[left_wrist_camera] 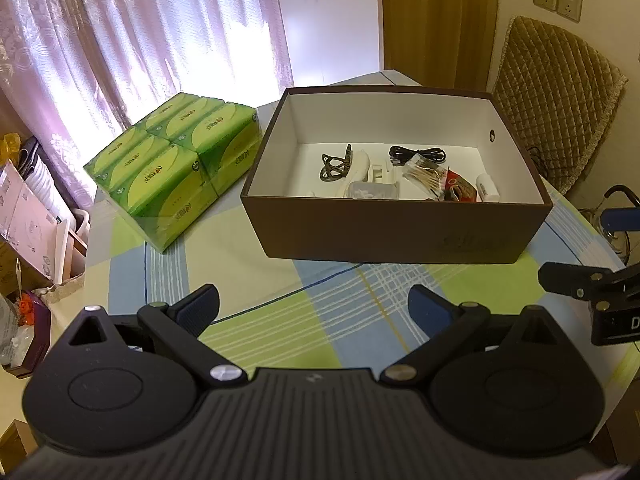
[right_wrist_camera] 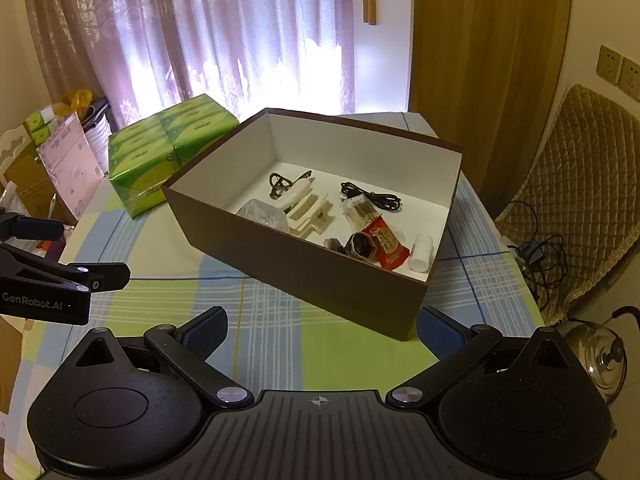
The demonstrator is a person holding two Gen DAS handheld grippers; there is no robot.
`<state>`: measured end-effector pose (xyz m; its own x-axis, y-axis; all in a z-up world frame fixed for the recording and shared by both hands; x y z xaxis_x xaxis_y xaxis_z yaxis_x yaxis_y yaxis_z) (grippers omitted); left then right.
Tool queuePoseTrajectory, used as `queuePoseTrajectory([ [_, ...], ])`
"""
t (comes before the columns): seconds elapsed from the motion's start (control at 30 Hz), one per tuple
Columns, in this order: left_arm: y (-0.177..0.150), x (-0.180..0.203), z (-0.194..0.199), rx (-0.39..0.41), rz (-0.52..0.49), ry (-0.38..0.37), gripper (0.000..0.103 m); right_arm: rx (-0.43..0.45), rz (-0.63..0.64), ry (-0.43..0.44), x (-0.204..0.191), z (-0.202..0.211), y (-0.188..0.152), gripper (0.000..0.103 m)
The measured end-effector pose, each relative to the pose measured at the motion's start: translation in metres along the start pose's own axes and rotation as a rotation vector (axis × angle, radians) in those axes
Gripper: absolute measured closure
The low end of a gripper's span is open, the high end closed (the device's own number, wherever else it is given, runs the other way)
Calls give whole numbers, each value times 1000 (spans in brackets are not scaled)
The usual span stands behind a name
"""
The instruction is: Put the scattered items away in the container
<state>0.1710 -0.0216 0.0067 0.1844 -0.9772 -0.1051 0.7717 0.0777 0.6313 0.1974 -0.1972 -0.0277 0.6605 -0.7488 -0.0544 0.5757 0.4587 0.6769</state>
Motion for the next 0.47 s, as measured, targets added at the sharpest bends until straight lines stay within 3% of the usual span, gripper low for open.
queuePoseTrajectory([
  [0.47, 2, 2, 2, 7, -1, 27, 3, -3, 29, 13, 2, -6, 3, 0],
])
Point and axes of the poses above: each gripper's, at about its wrist camera, not at the fingertips, and z roughly against the way its jaws point, x to its right, y to its top, the point moved 3 cm from there along -z, roughly the way its jaws point, and after that the axes turned 2 degrees about z, right-handed, at the moved point
